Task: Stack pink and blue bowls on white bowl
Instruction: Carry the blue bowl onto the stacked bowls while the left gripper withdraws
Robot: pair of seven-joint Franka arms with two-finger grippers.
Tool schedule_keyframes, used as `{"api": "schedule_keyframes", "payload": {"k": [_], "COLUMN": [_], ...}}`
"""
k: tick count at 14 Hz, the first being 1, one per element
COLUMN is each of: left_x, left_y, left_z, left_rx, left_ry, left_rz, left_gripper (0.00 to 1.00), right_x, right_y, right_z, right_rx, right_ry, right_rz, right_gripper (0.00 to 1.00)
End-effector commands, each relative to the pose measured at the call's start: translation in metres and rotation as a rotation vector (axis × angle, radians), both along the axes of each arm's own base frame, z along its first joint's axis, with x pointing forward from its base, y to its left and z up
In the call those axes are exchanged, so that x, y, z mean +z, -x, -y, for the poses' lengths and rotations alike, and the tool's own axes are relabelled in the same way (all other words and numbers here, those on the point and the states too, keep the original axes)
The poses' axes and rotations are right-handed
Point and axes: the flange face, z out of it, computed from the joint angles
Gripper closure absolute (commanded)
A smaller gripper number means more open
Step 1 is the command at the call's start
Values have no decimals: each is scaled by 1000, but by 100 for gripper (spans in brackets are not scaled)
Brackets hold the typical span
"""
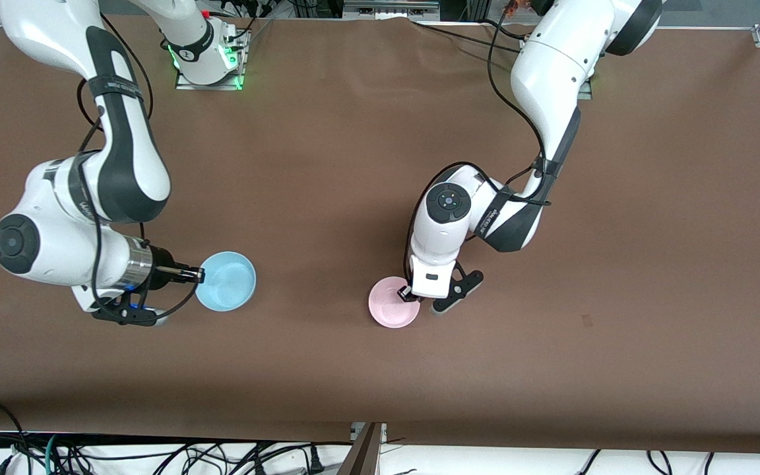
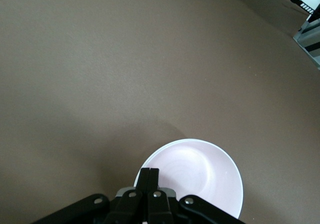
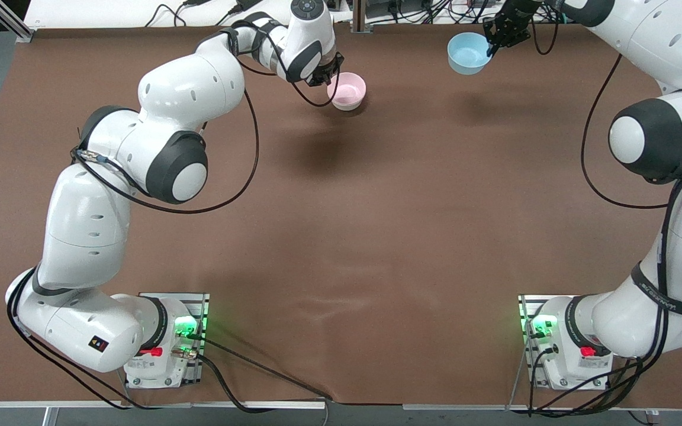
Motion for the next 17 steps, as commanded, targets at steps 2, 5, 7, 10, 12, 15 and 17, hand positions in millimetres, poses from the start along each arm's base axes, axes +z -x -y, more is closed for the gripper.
{"api": "schedule_keyframes", "payload": {"k": [2, 5, 7, 10, 12, 15, 17], "left_x": [37, 56, 74, 108, 123, 148, 162], "left_y": [-10, -19, -22, -30, -35, -40, -41], "left_z": [-9, -25, -40, -74, -92, -123, -144], "left_rx": [-1, -18, -46, -85, -125, -177, -233], "left_ry": [-47, -71, -72, -56, -69, -83, -89], "left_rz": [-21, -54, -86, -141, -163, -169, -186], "left_gripper": [100, 100, 100, 100, 100, 100, 100], "right_x": [-13, -25, -36, -53, -60, -71, -86], "right_y": [0, 5, 8, 8, 7, 11, 25], "right_z": [-47, -88, -125, -182, -216, -252, -280], "right_rx": [-68, -129, -181, -300, -380, -480, -526], "right_ry": [-8, -8, -26, -85, -118, -172, -185], "right_rz": [31, 51, 71, 80, 97, 138, 131], "right_gripper": [100, 100, 100, 100, 100, 100, 100]}}
